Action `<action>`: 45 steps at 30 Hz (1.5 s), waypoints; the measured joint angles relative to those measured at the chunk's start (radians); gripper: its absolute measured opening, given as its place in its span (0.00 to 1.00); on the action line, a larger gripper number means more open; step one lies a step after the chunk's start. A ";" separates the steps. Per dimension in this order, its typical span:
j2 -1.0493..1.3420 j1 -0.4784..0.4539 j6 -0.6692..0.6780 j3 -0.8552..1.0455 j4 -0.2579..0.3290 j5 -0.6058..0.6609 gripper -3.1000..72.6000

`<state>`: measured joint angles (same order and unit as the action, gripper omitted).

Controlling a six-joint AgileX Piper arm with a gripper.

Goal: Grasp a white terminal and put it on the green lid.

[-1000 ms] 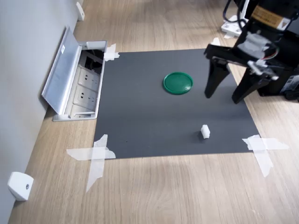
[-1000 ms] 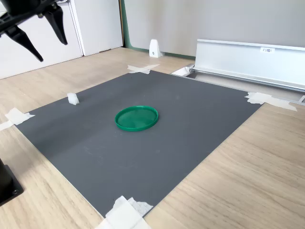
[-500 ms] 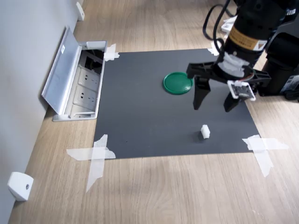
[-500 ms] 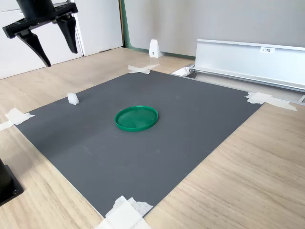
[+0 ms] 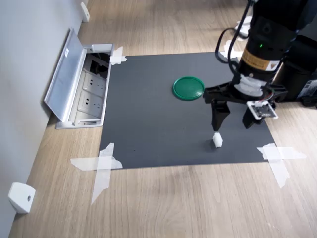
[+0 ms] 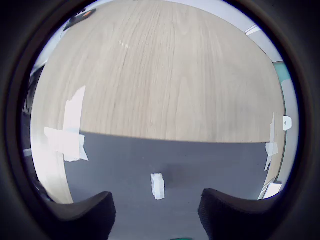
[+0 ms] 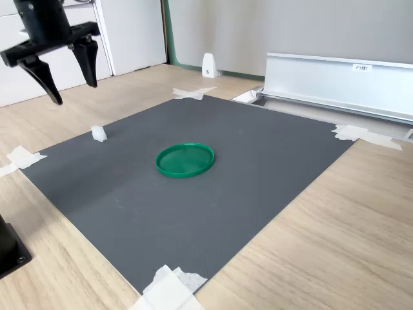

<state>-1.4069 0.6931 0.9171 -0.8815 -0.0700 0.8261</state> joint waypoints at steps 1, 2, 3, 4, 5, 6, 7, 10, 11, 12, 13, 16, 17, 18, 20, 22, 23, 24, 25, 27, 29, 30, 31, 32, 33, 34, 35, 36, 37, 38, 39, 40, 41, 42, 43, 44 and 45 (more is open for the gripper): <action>-0.006 0.000 0.000 0.008 -0.009 -0.009 0.98; -0.015 0.000 0.000 0.016 -0.019 -0.021 0.98; -0.024 0.000 0.000 0.023 -0.026 -0.032 0.98; -0.034 0.000 0.000 0.027 -0.030 -0.042 0.98; -0.042 0.000 0.000 0.030 -0.033 -0.053 0.98; -0.052 0.000 0.000 0.031 -0.034 -0.064 0.98; -0.062 0.000 0.000 0.032 -0.034 -0.076 0.98; -0.092 0.000 0.000 0.032 -0.040 -0.099 0.98; -0.102 0.000 -0.001 0.032 -0.042 -0.105 0.98; -0.113 0.000 -0.004 0.032 -0.045 -0.107 0.98; -0.122 0.000 -0.009 0.032 -0.046 -0.108 0.98; -0.153 0.000 -0.035 0.032 -0.058 -0.129 0.98; -0.160 0.000 -0.041 0.032 -0.058 -0.132 0.98; -0.166 0.000 -0.046 0.032 -0.060 -0.132 0.98; -0.173 0.000 -0.052 0.033 -0.060 -0.133 0.98; -0.174 0.000 -0.053 0.033 -0.060 -0.141 0.98; -0.174 0.000 -0.053 0.033 -0.060 -0.147 0.98; -0.177 0.000 -0.054 0.033 -0.061 -0.152 0.97; -0.179 0.000 -0.054 0.033 -0.063 -0.155 0.97; -0.187 0.000 -0.057 0.033 -0.068 -0.155 0.96; -0.193 0.000 -0.064 0.033 -0.072 -0.156 0.96; -0.193 0.000 -0.065 0.033 -0.072 -0.156 0.95; -0.193 0.000 -0.067 0.033 -0.072 -0.156 0.94; -0.193 0.000 -0.068 0.033 -0.072 -0.156 0.94; -0.195 0.000 -0.069 0.033 -0.074 -0.156 0.93; -0.199 0.000 -0.072 0.033 -0.076 -0.156 0.93; -0.203 0.000 -0.074 0.033 -0.077 -0.156 0.92; -0.207 0.000 -0.079 0.033 -0.079 -0.156 0.92; -0.211 0.000 -0.083 0.033 -0.079 -0.156 0.92; -0.212 0.000 -0.088 0.033 -0.081 -0.156 0.91; -0.213 0.000 -0.091 0.033 -0.083 -0.155 0.91; -0.215 0.000 -0.093 0.033 -0.088 -0.155 0.91; -0.217 0.000 -0.094 0.033 -0.091 -0.154 0.91; -0.221 0.000 -0.095 0.033 -0.095 -0.153 0.91; -0.224 0.000 -0.096 0.033 -0.097 -0.153 0.91; -0.225 0.000 -0.097 0.033 -0.098 -0.152 0.91; -0.226 0.000 -0.097 0.033 -0.100 -0.152 0.90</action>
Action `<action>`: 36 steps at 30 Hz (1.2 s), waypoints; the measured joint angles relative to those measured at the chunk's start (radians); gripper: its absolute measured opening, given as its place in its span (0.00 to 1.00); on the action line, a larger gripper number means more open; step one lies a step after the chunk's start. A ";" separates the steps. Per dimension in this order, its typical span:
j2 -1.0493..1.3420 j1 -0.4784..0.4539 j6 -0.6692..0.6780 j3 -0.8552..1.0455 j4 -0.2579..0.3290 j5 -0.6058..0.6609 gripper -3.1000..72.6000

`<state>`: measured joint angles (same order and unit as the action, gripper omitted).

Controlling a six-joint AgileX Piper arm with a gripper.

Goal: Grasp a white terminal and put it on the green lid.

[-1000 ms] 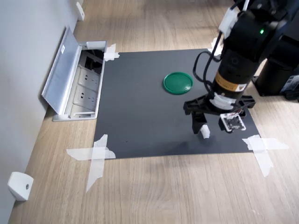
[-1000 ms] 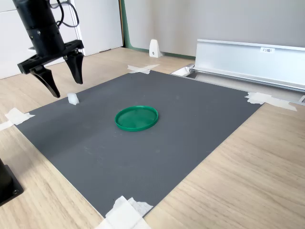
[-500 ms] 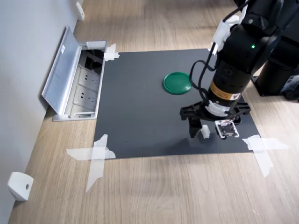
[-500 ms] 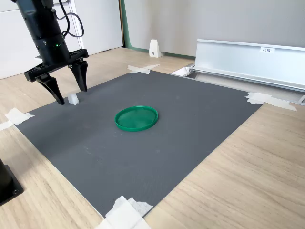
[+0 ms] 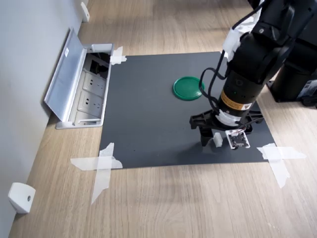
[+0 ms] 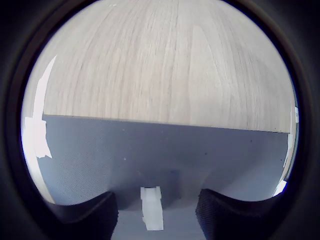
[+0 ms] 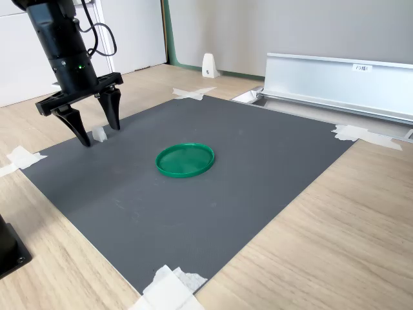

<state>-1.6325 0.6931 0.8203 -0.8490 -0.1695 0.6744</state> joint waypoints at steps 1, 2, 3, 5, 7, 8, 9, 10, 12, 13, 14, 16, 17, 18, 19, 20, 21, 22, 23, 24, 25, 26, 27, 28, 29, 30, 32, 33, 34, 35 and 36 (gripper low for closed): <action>0.000 0.000 -0.001 0.000 -0.002 0.000 0.90; 0.000 0.000 -0.001 0.000 -0.002 0.000 0.88; -0.002 0.000 -0.001 0.000 -0.002 0.000 0.86; -0.006 0.000 -0.001 0.000 -0.003 0.000 0.78; -0.009 0.000 -0.001 0.000 -0.002 0.011 0.68; -0.009 0.000 -0.001 0.000 0.003 0.017 0.61; -0.009 0.000 -0.001 0.000 0.003 0.019 0.54; -0.009 0.000 -0.001 0.000 0.002 0.019 0.47; -0.011 0.000 -0.001 0.000 0.000 0.019 0.31; -0.011 0.000 -0.001 0.000 0.001 0.022 0.24; -0.011 0.000 -0.001 0.000 0.001 0.022 0.18; -0.011 0.000 -0.002 0.000 0.001 0.023 0.16; -0.011 0.000 -0.007 -0.001 0.001 0.023 0.16; -0.011 0.000 -0.010 -0.003 0.001 0.026 0.16; -0.010 0.000 -0.016 -0.009 0.000 0.029 0.16; -0.006 0.000 -0.021 -0.018 -0.002 0.034 0.16; 0.003 0.000 -0.026 -0.031 -0.002 0.046 0.16; 0.014 0.000 -0.030 -0.044 -0.003 0.057 0.16; 0.030 -0.004 -0.034 -0.063 -0.002 0.076 0.16; 0.048 -0.011 -0.035 -0.085 0.004 0.096 0.16; 0.067 -0.024 -0.035 -0.108 0.011 0.116 0.16; 0.082 -0.039 -0.035 -0.131 0.018 0.137 0.16; 0.101 -0.062 -0.033 -0.154 0.027 0.156 0.16; 0.119 -0.088 -0.026 -0.175 0.036 0.174 0.16; 0.136 -0.118 -0.022 -0.190 0.044 0.188 0.16; 0.150 -0.150 -0.013 -0.208 0.051 0.205 0.16; 0.176 -0.216 0.007 -0.236 0.064 0.236 0.16; 0.186 -0.251 0.014 -0.244 0.069 0.250 0.16; 0.194 -0.278 0.022 -0.248 0.074 0.261 0.16; 0.201 -0.312 0.031 -0.250 0.078 0.273 0.16; 0.206 -0.347 0.037 -0.250 0.080 0.286 0.16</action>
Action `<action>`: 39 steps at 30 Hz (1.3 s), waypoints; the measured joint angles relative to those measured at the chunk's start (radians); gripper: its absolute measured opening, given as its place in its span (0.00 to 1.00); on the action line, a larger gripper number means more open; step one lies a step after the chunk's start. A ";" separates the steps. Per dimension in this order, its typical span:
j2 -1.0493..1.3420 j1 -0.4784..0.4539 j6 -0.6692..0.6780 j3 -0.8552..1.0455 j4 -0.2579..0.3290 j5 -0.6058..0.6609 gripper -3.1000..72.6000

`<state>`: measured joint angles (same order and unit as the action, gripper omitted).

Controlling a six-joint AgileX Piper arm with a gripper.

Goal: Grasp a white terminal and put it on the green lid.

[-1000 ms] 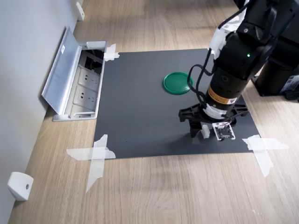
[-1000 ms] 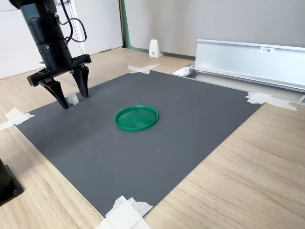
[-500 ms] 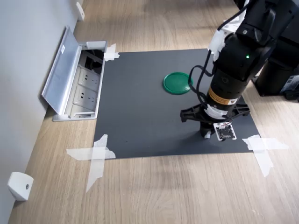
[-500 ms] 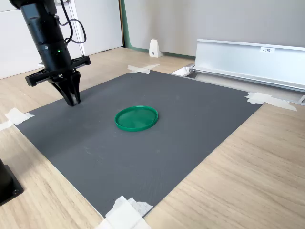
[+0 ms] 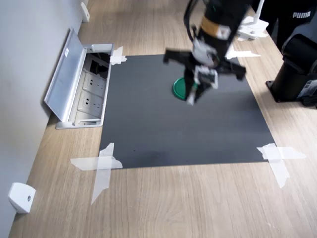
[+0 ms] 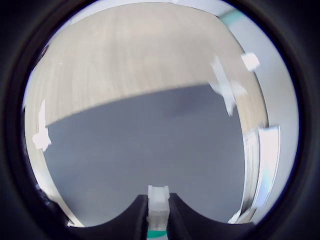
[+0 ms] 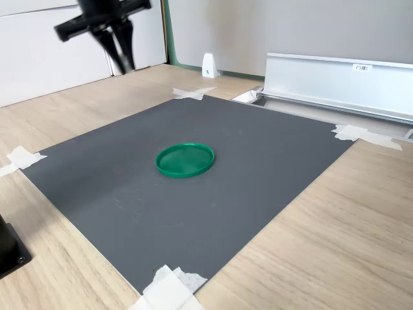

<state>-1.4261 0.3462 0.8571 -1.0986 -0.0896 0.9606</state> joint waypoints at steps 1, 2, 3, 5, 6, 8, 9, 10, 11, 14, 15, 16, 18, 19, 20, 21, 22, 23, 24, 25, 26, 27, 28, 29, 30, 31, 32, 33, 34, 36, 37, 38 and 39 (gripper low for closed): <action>0.003 -0.027 0.004 0.000 0.002 0.014 0.16; 0.005 -0.061 0.007 -0.001 0.002 0.027 0.16; 0.007 -0.094 0.009 -0.001 0.002 0.036 0.16; 0.008 -0.158 0.011 -0.001 0.002 0.046 0.16; 0.008 -0.189 0.011 -0.001 0.002 0.050 0.16; 0.008 -0.245 0.015 -0.001 0.001 0.051 0.16; 0.008 -0.264 0.017 0.000 -0.001 0.051 0.16; 0.008 -0.284 0.020 0.006 -0.008 0.049 0.16; 0.009 -0.301 0.026 0.017 -0.016 0.045 0.16; 0.009 -0.337 0.035 0.073 -0.039 0.018 0.16; 0.009 -0.347 0.039 0.097 -0.043 0.006 0.16; 0.010 -0.356 0.046 0.122 -0.045 -0.010 0.16; 0.012 -0.371 0.054 0.166 -0.047 -0.044 0.16; 0.014 -0.378 0.056 0.189 -0.050 -0.067 0.16; 0.015 -0.381 0.059 0.209 -0.055 -0.092 0.16; 0.017 -0.381 0.060 0.225 -0.063 -0.113 0.16; 0.017 -0.382 0.061 0.243 -0.069 -0.136 0.16; 0.017 -0.384 0.061 0.258 -0.070 -0.158 0.16; 0.017 -0.384 0.061 0.269 -0.071 -0.174 0.16; 0.017 -0.384 0.061 0.281 -0.071 -0.193 0.16; 0.016 -0.384 0.061 0.291 -0.071 -0.209 0.16; 0.011 -0.384 0.061 0.297 -0.071 -0.219 0.16; 0.004 -0.384 0.061 0.300 -0.071 -0.225 0.16; -0.004 -0.384 0.060 0.301 -0.071 -0.230 0.16; -0.014 -0.384 0.058 0.302 -0.071 -0.237 0.16; -0.022 -0.384 0.053 0.302 -0.071 -0.239 0.16; -0.029 -0.384 0.049 0.302 -0.071 -0.240 0.16; -0.035 -0.384 0.045 0.302 -0.071 -0.240 0.16; -0.042 -0.384 0.042 0.302 -0.072 -0.240 0.16; -0.054 -0.384 0.037 0.302 -0.074 -0.240 0.16; -0.060 -0.384 0.035 0.302 -0.075 -0.241 0.16; -0.067 -0.384 0.034 0.302 -0.075 -0.242 0.16; -0.072 -0.384 0.034 0.302 -0.075 -0.245 0.16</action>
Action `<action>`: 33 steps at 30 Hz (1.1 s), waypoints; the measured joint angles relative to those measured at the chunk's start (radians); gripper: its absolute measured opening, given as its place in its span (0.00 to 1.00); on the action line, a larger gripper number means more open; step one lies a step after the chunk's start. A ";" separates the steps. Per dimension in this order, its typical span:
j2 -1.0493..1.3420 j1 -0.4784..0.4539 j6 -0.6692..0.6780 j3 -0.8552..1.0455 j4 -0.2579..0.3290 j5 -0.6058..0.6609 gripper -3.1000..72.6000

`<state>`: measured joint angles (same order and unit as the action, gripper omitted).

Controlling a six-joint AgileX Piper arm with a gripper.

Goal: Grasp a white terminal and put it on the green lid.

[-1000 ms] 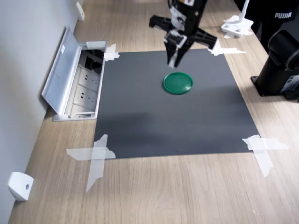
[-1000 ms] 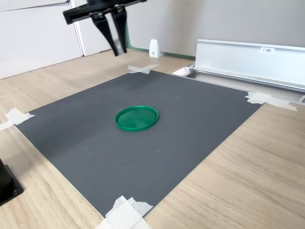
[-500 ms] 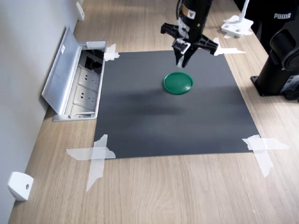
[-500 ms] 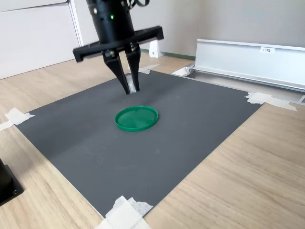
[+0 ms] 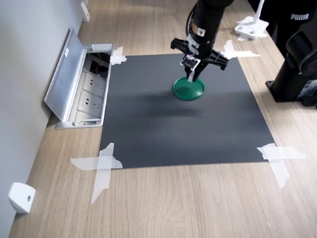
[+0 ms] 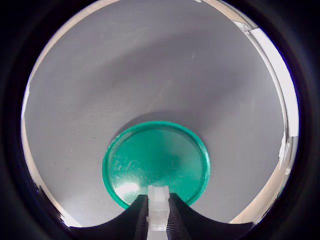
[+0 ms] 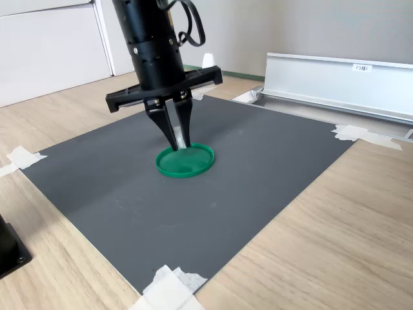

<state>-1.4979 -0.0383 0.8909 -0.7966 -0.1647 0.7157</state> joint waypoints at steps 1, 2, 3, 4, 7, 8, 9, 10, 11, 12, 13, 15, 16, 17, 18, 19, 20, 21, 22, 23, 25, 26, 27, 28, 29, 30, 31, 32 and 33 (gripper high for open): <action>-0.006 0.000 0.000 0.000 0.000 -0.005 0.16; -0.012 0.000 0.000 0.000 -0.003 -0.010 0.16; -0.016 0.000 0.000 0.000 -0.005 -0.014 0.16; -0.022 0.000 0.000 0.000 -0.006 -0.016 0.16; -0.041 0.000 0.000 0.000 -0.007 -0.020 0.19; -0.047 0.000 0.000 0.000 -0.007 -0.021 0.21; -0.052 0.000 0.000 0.000 -0.007 -0.021 0.23; -0.054 0.000 0.000 0.000 -0.007 -0.021 0.26; -0.056 0.000 0.000 0.000 -0.007 -0.022 0.30; -0.057 0.000 0.000 0.000 -0.007 -0.025 0.34; -0.059 0.000 0.000 0.000 -0.007 -0.029 0.39; -0.059 0.000 0.000 0.000 -0.007 -0.031 0.49; -0.059 0.000 0.000 0.000 -0.004 -0.031 0.55; -0.054 0.000 0.000 0.000 0.003 -0.033 0.60; -0.047 0.000 0.000 0.000 0.013 -0.033 0.64; -0.033 0.000 0.000 0.000 0.026 -0.036 0.68; -0.014 0.000 0.000 -0.002 0.041 -0.036 0.71; 0.009 0.000 0.000 -0.005 0.056 -0.035 0.73; 0.035 0.000 0.000 -0.011 0.075 -0.032 0.75; 0.065 0.000 0.000 -0.019 0.092 -0.027 0.75; 0.132 0.000 -0.009 -0.048 0.137 -0.019 0.76; 0.167 0.000 -0.026 -0.068 0.158 -0.016 0.76; 0.195 0.000 -0.046 -0.088 0.179 -0.012 0.75; 0.229 0.000 -0.076 -0.115 0.197 -0.010 0.74; 0.261 0.000 -0.113 -0.144 0.213 -0.004 0.73; 0.291 0.000 -0.153 -0.174 0.226 0.003 0.71; 0.313 0.000 -0.197 -0.203 0.235 0.009 0.67; 0.339 0.000 -0.242 -0.229 0.243 0.012 0.62; 0.363 0.000 -0.289 -0.252 0.247 0.015 0.57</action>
<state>-1.1352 -0.0383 0.6023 -1.0481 0.0826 0.7308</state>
